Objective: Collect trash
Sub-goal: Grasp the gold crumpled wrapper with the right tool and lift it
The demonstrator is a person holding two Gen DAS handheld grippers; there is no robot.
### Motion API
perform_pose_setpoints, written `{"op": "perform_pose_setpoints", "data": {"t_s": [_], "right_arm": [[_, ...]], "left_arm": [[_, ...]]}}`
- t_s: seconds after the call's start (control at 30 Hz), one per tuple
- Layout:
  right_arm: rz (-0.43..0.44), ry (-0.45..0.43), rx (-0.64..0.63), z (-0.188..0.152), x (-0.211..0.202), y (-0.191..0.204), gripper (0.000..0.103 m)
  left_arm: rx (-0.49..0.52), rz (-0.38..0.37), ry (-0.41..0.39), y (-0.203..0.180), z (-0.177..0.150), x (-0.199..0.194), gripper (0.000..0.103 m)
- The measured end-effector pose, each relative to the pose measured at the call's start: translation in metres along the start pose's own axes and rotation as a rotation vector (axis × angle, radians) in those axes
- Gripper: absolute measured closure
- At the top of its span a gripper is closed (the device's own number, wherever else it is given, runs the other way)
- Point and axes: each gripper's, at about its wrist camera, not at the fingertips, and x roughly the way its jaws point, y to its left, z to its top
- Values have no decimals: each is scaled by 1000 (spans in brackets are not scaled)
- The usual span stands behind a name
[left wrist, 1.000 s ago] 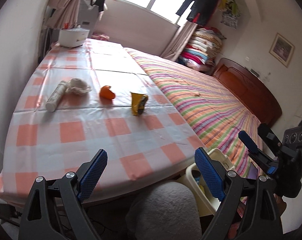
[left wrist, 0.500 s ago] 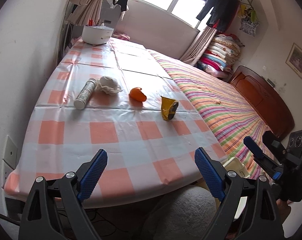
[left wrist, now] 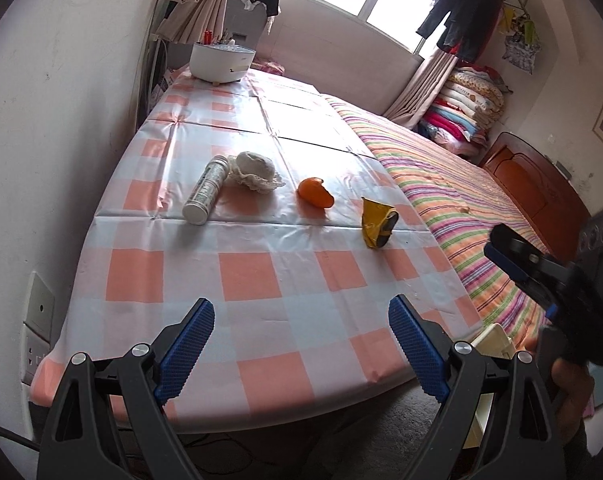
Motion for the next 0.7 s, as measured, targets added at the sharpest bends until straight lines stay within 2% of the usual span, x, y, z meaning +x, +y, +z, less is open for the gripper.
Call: {"op": "perform_pose_setpoints", "data": {"t_s": [0.17, 0.37, 0.7], "right_arm": [[-80, 59, -2, 13, 40, -17, 16], [-145, 145, 48, 7, 81, -44, 16], [-234, 219, -2, 24, 130, -45, 16]], "left_arm": [[-22, 26, 9, 14, 2, 1, 17], [-44, 54, 14, 26, 4, 0, 17], [-44, 64, 24, 27, 12, 4, 17]]}}
